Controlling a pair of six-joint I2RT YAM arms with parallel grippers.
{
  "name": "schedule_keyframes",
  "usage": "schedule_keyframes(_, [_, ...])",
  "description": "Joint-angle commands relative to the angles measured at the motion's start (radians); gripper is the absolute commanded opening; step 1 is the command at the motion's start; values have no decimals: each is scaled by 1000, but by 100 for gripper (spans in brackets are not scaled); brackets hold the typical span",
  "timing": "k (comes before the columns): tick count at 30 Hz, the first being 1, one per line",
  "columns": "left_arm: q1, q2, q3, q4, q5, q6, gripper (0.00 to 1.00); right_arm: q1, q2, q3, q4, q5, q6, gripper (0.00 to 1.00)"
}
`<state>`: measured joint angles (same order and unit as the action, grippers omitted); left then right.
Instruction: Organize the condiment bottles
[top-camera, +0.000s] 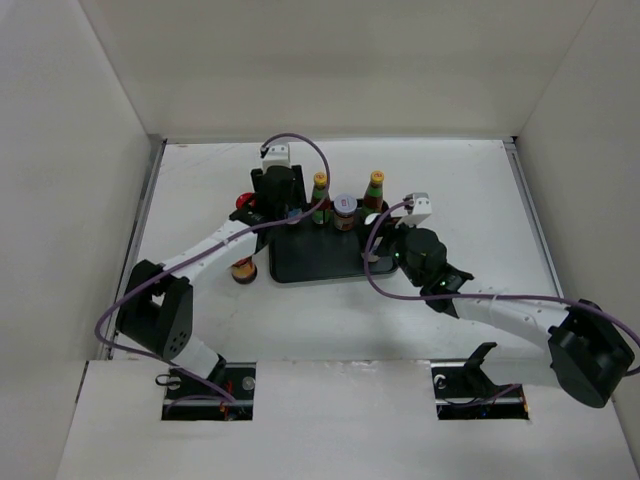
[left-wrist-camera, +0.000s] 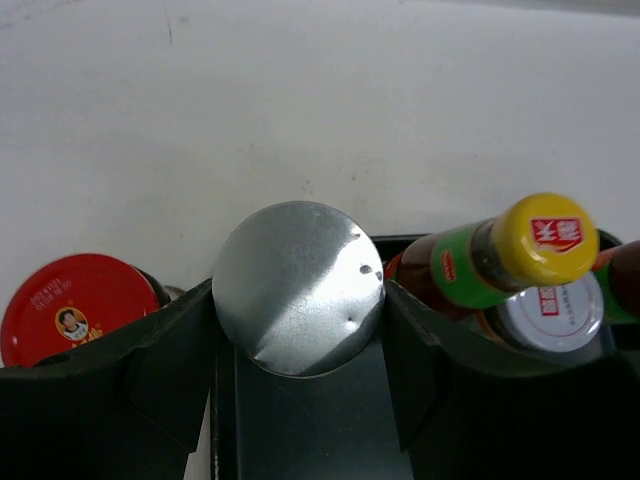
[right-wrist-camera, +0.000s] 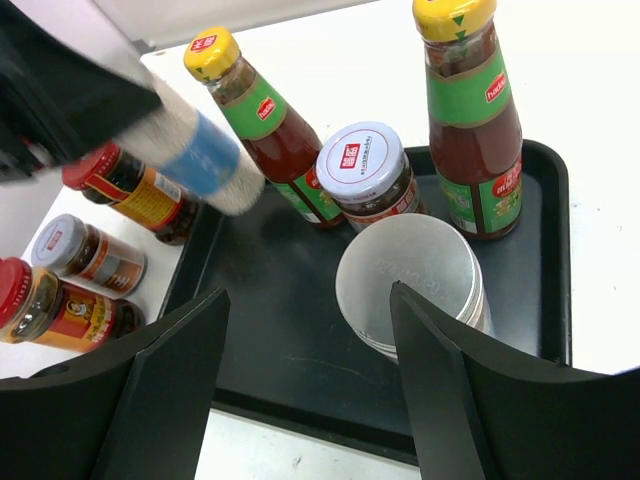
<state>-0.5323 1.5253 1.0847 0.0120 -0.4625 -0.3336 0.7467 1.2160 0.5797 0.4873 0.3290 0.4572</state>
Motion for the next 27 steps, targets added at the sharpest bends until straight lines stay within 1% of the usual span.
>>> schedule_keyframes(1, [1, -1, -28, 108, 18, -47, 48, -5, -30, -6, 54, 16, 5, 73])
schedule_keyframes(6, [2, 22, -55, 138, 47, -51, 49, -11, -29, -7, 54, 22, 6, 76])
schedule_keyframes(8, [7, 22, -63, 141, 41, -53, 51, -11, -29, -11, 60, 22, 6, 78])
schedule_keyframes(9, [7, 21, -65, 143, 38, -53, 54, -11, -27, -11, 59, 22, 6, 79])
schedule_keyframes(10, [7, 19, -66, 143, 38, -53, 58, -11, -27, -11, 57, 22, 6, 81])
schedule_keyframes(14, [5, -16, -78, 134, 19, -47, 81, -13, -24, -8, 54, 21, 8, 88])
schedule_keyframes(15, [4, -37, -88, 134, 7, -45, 85, -13, -24, -7, 53, 19, 8, 88])
schedule_keyframes(17, [4, -82, -101, 131, -14, -42, 88, -13, -27, -7, 56, 19, 9, 90])
schedule_keyframes(20, [4, -166, -129, 111, -30, -41, 89, -14, -24, -8, 54, 19, 9, 90])
schedule_keyframes(23, [5, -253, -152, 45, -67, -53, 89, -14, -24, -9, 57, 19, 9, 91])
schedule_keyframes(25, [2, -312, -158, -45, -106, -67, 89, -14, -19, -7, 54, 18, 9, 91])
schedule_keyframes(27, [1, -364, -144, -198, -160, -111, 89, -11, -16, -3, 53, 16, 9, 92])
